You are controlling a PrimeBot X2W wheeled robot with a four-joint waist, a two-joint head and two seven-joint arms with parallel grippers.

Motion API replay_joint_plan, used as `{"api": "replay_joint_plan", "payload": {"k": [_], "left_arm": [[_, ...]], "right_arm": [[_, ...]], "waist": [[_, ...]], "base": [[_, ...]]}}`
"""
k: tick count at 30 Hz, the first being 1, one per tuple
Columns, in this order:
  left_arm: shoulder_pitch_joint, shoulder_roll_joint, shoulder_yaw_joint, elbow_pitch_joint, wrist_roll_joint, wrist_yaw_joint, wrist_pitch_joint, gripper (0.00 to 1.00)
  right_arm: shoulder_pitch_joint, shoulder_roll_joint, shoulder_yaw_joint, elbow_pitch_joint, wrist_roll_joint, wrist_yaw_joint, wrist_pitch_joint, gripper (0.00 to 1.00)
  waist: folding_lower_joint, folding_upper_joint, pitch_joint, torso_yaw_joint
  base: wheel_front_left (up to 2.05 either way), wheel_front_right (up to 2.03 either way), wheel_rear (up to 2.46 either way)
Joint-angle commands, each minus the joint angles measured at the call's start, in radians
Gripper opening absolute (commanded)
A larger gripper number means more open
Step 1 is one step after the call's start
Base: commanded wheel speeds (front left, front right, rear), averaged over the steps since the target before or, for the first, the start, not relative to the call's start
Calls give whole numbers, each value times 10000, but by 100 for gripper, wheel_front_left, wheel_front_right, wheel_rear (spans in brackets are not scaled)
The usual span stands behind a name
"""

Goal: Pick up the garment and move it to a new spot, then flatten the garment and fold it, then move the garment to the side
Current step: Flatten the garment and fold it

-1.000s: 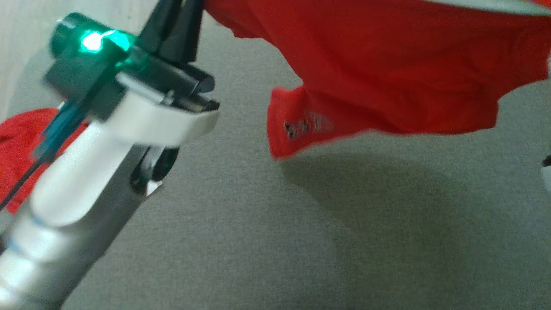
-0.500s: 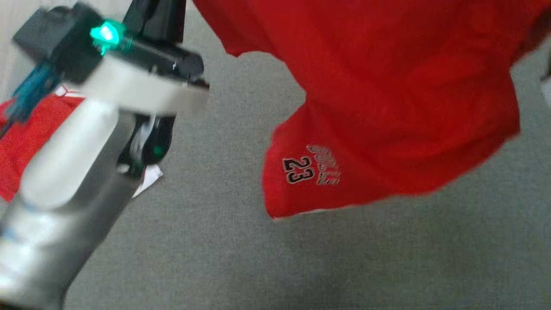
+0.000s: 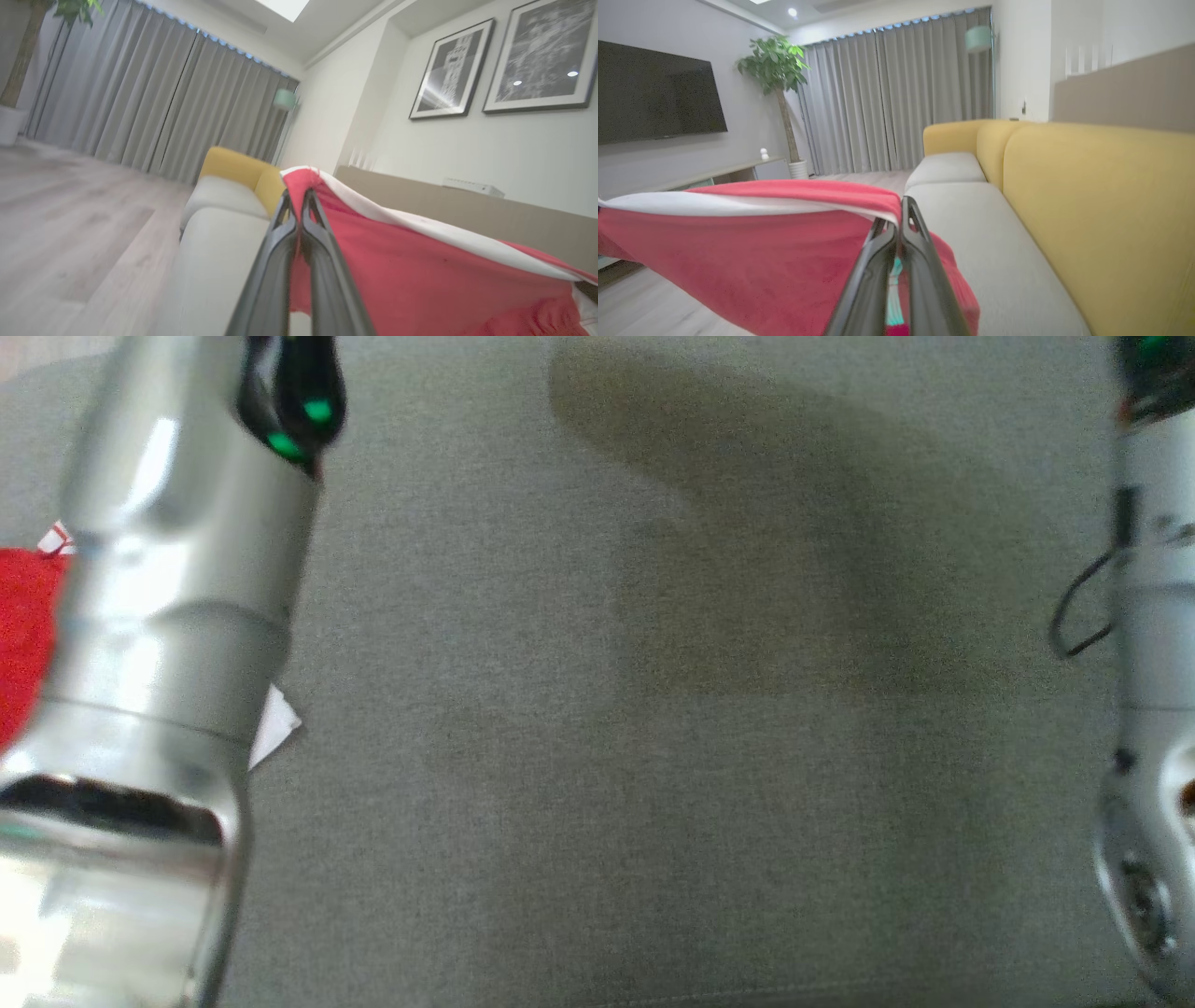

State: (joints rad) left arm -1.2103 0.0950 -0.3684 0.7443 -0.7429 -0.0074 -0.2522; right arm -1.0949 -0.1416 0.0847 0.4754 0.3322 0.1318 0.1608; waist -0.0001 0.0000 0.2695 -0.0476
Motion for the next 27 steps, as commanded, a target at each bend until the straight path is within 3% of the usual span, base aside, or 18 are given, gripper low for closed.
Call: {"api": "replay_joint_plan", "payload": {"k": [1, 8, 13, 21, 27], "left_arm": [[203, 404, 583, 179, 74, -15, -92, 0], [2109, -309, 994, 2337, 481, -715, -93, 0], [3631, -429, 1152, 2182, 903, -945, -94, 0], [6526, -444, 2046, -607, 2328, -1032, -94, 0], [9199, -177, 2157, -3237, 3475, -1094, -95, 0]], "right_arm": [[97, 90, -10, 165, -60, -11, -216, 0], [2080, 531, 1195, 2809, 509, -11, -1243, 0], [3787, 623, 1854, 3382, 1340, -11, -1907, 0], [6213, 16, 2503, 1978, 2242, -11, -2251, 0], [9066, -646, 1784, -986, 2094, -11, -1124, 0]], "waist": [[1, 0, 46, -19], [1, 0, 281, 77], [1, 0, 211, 205], [1, 0, -561, 392], [1, 0, -1278, 603]], "base": [[0, 0, 0], [0, 0, 0], [0, 0, 0], [0, 0, 0], [0, 0, 0]]}}
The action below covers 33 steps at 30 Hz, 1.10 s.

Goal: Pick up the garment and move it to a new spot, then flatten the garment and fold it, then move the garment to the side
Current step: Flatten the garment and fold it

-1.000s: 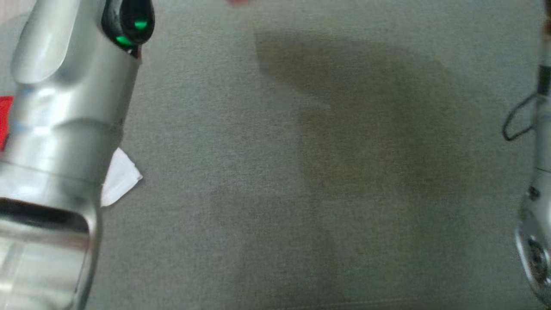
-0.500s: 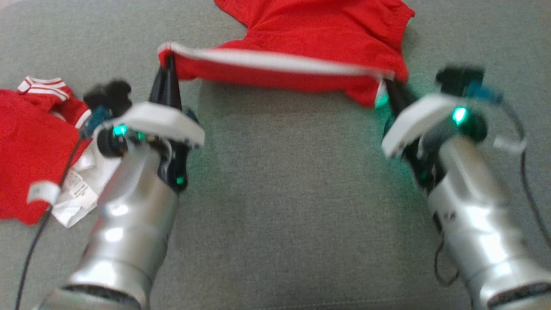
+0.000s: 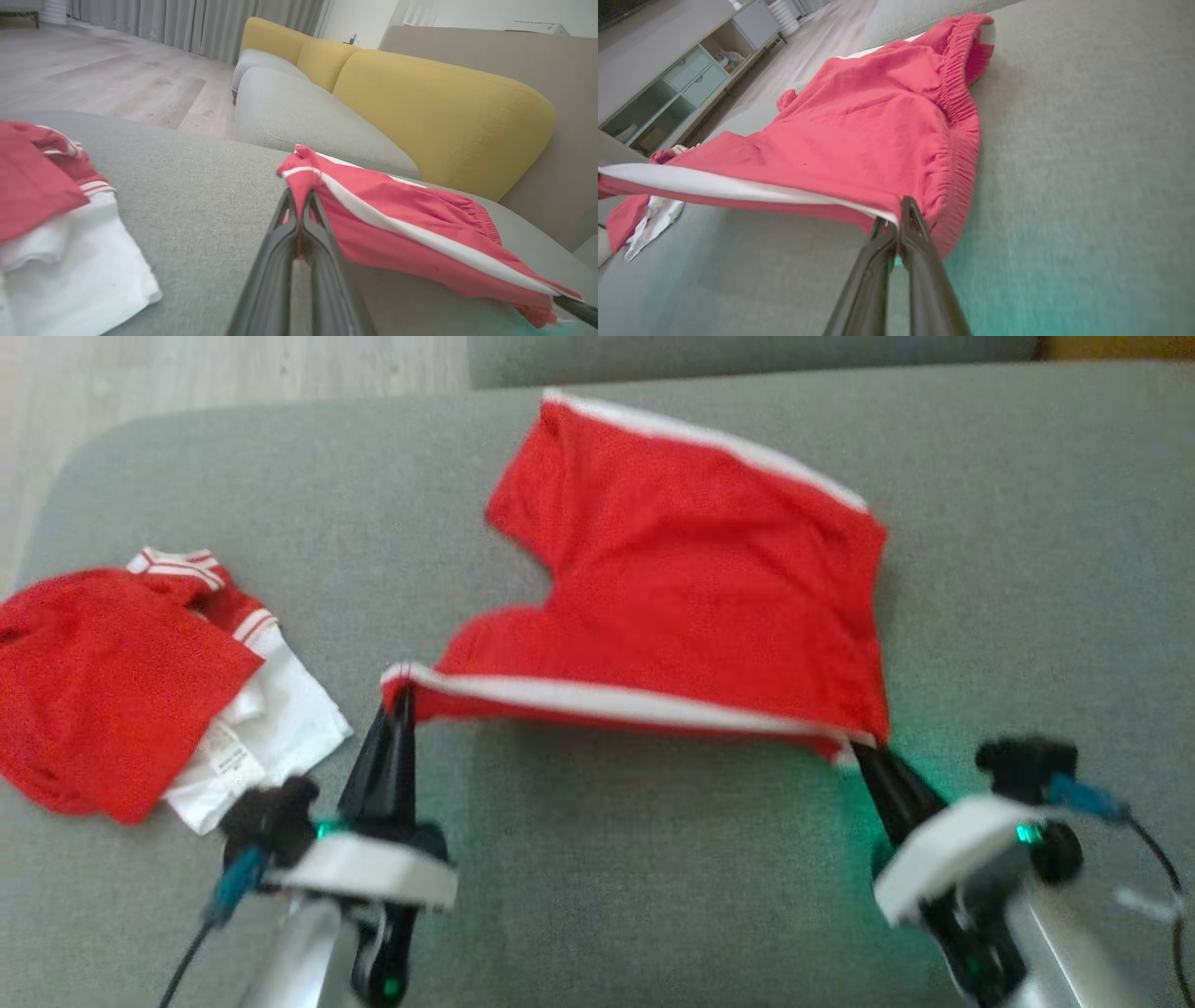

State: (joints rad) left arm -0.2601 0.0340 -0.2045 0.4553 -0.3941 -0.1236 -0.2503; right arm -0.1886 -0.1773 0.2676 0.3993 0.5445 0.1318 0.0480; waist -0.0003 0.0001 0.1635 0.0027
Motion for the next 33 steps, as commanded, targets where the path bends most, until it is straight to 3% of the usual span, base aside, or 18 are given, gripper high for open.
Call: {"api": "replay_joint_plan", "payload": {"k": [1, 8, 13, 20, 29, 33], "left_arm": [[120, 524, 554, -769, 39, 111, -114, 0], [2510, 926, 750, -4354, -174, 799, 1221, 0], [2907, 1152, 713, -5829, -400, 920, 2235, 0], [1001, 1465, 610, -5155, -935, 531, 3381, 0], [-3804, 1918, -183, -1634, -1662, 16, 5400, 0], [-5596, 2055, -468, -10, -1994, -48, 5760, 0]], "right_arm": [[548, -334, -311, -902, -191, -11, 400, 0], [3934, 563, -2155, -6053, -1423, -11, 3853, 0], [4439, 968, -2521, -7842, -1879, -11, 5463, 0], [2562, 866, -2611, -7636, -2224, -11, 6569, 0], [-1178, 232, -2262, -5760, -2007, -11, 6622, 0], [-2340, 141, -2109, -4856, -1846, -11, 6515, 0]], "waist": [[3, -1, -296, 97], [3, -1, -522, 62], [3, -1, -248, -11], [3, -1, 718, -86], [3, -1, 2348, -231], [3, -1, 2859, -531]], "base": [[0, 0, 0], [0, 0, 0], [0, 0, 0], [0, 0, 0], [0, 0, 0], [0, 0, 0]]}}
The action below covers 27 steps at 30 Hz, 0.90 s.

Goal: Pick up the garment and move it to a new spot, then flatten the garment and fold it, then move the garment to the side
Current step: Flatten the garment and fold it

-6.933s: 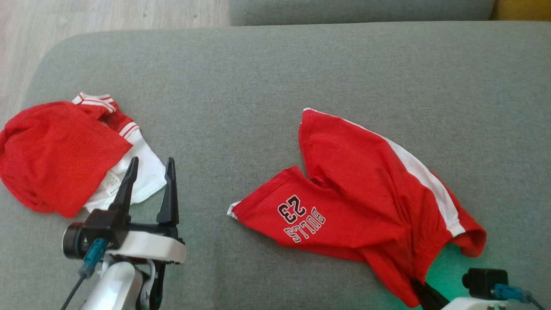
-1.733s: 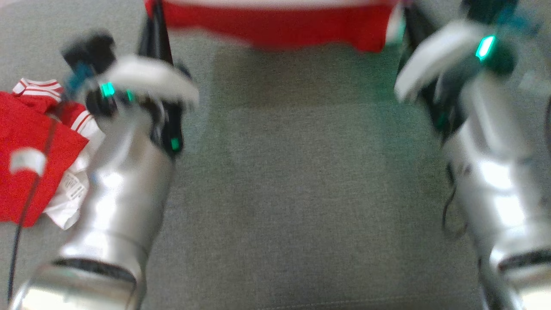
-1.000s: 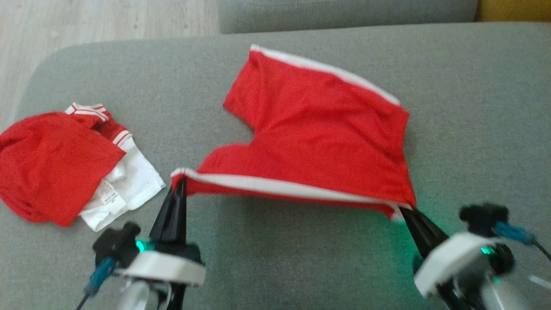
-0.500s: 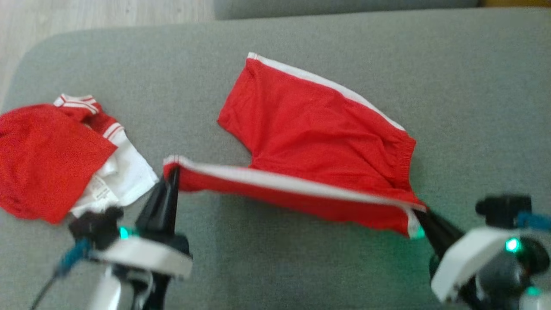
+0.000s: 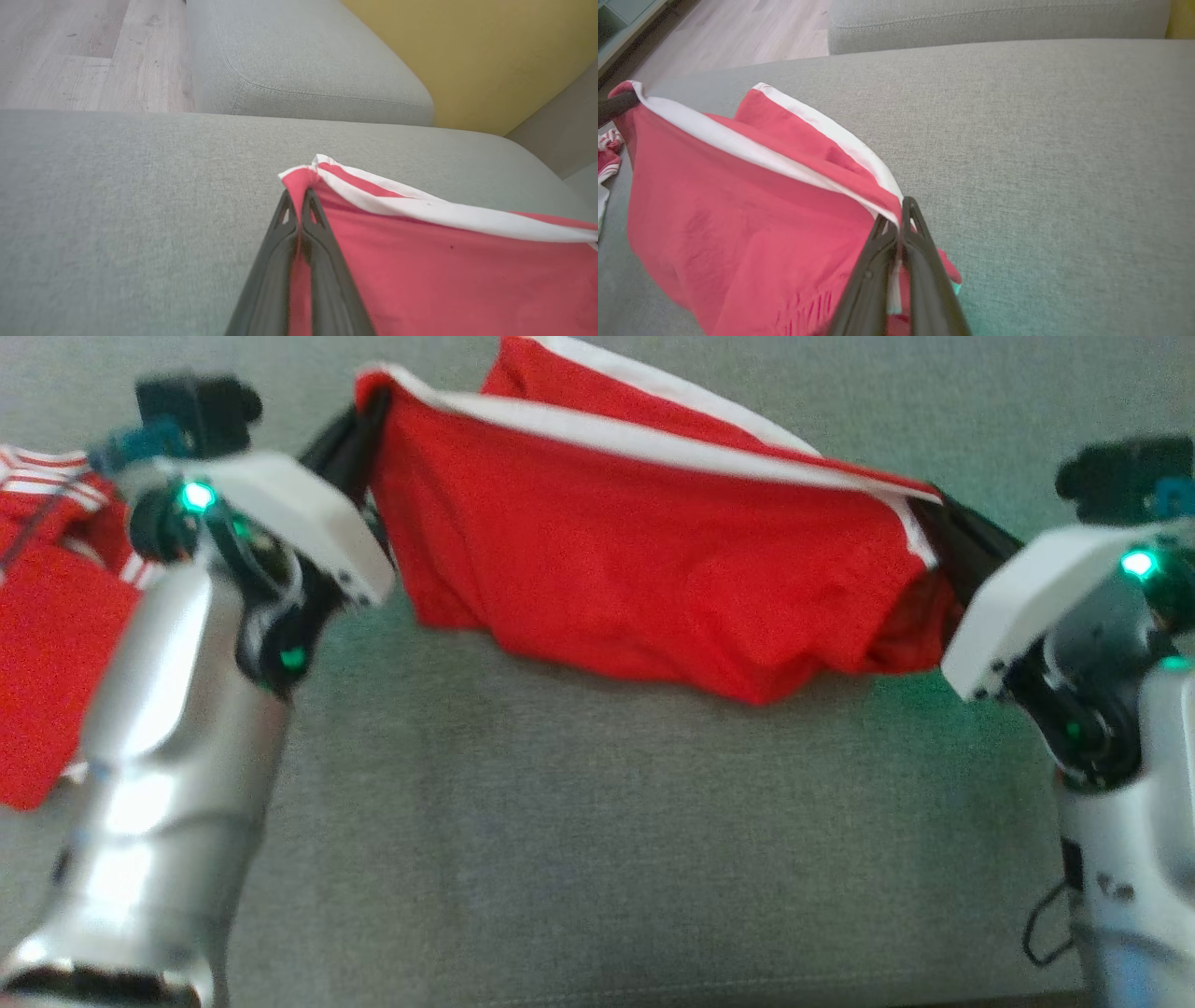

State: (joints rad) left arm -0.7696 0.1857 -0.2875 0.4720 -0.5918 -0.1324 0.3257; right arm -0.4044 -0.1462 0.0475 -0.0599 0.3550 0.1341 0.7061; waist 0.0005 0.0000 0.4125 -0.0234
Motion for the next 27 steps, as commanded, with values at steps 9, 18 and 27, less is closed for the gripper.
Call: {"api": "replay_joint_plan", "payload": {"k": [9, 18, 27], "left_arm": [[-2721, 758, -797, 2226, -530, 21, -337, 0], [-3232, 954, -1931, 3264, -1523, 19, -1717, 100], [-1967, 993, -1782, 3020, -507, 1279, -5708, 100]], "right_arm": [[-1595, -46, 710, 1348, 526, -34, -738, 0], [-1621, -264, 1288, 1802, 1052, -34, -2352, 100], [92, -357, 323, 783, -321, -34, -6010, 100]], "waist": [[-5, 0, 945, -959], [-5, 0, 988, -1086], [-5, 0, 209, -440]], "base": [[0, 0, 0], [0, 0, 0], [0, 0, 0]]}}
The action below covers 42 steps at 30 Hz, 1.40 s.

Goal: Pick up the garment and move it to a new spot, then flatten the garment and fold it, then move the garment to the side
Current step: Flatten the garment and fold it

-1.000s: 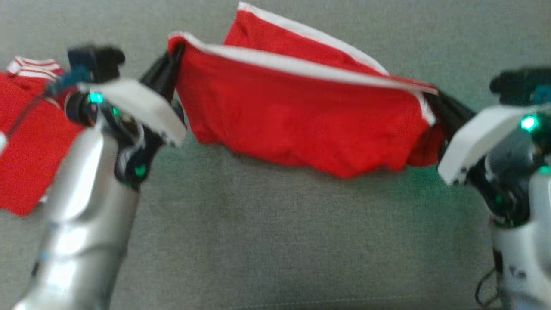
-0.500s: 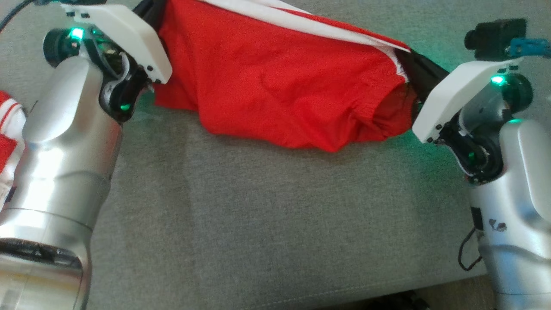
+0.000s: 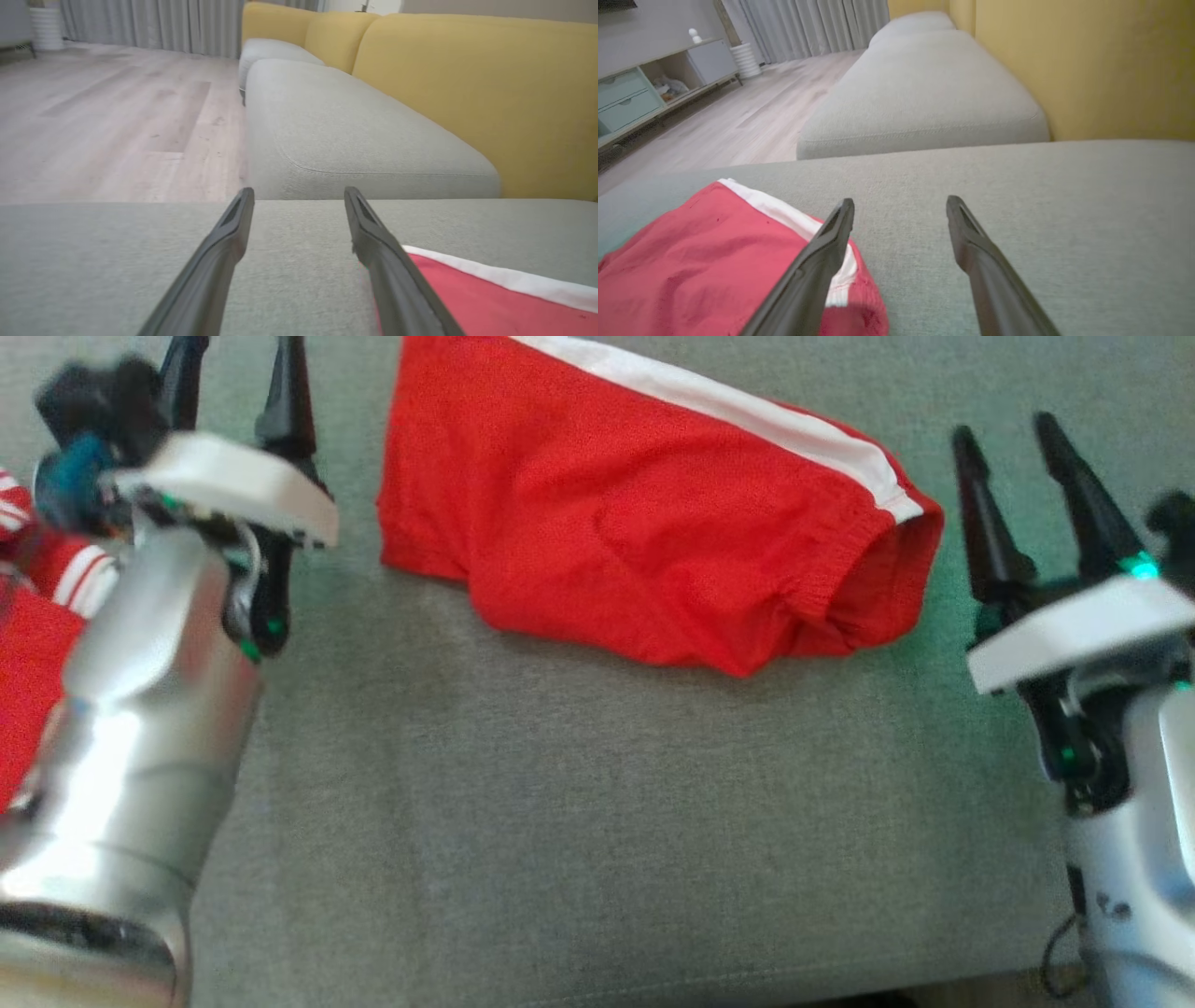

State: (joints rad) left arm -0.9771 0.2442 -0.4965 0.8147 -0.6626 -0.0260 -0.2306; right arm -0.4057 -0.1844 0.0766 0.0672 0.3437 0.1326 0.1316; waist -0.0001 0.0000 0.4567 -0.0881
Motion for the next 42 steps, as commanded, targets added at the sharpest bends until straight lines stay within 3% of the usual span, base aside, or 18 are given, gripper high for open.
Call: {"api": "replay_joint_plan", "payload": {"k": [1, 5, 10, 17, 25, 35, 38, 42], "left_arm": [[352, 408, 409, -691, 309, 451, -232, 100], [1586, 613, 992, -2599, 1141, 1542, -304, 100], [3654, 832, 1549, -4885, 2062, 2527, -309, 100], [6265, 1224, 1523, -6506, 2395, 3260, -88, 100], [7125, 1393, 1412, -7287, 2362, 3546, 326, 100], [7214, 1476, 1366, -7544, 2244, 3583, 583, 100], [6911, 1490, 1227, -7518, 2244, 3399, 736, 100], [5930, 1389, 727, -7212, 2185, 2765, 1424, 100]], "right_arm": [[262, 84, -113, -649, -454, -19, -583, 100], [866, 380, -448, -1275, -1192, -19, -1434, 100], [1717, 761, -518, -1916, -1654, -19, -1674, 100], [3105, 1107, -343, -2594, -1664, -19, -1474, 100], [3720, 1220, -158, -3079, -1711, -19, -1293, 100], [3769, 1295, -205, -3302, -1586, -19, -1093, 100], [3745, 1305, -201, -3332, -1572, -19, -1035, 100], [3607, 1315, -190, -3394, -1585, -19, -968, 100]], "waist": [[1, 0, -303, 274], [1, 0, -608, 510], [1, 0, -1011, 720], [1, 0, -1627, 783], [1, 0, -1851, 805], [1, 0, -1872, 789], [1, 0, -1778, 781], [1, 0, -1541, 709]], "base": [[0, 0, 0], [0, 0, 0], [0, 0, 0], [0, 0, 0], [0, 0, 0], [0, 0, 0], [0, 0, 0], [0, 0, 0]]}}
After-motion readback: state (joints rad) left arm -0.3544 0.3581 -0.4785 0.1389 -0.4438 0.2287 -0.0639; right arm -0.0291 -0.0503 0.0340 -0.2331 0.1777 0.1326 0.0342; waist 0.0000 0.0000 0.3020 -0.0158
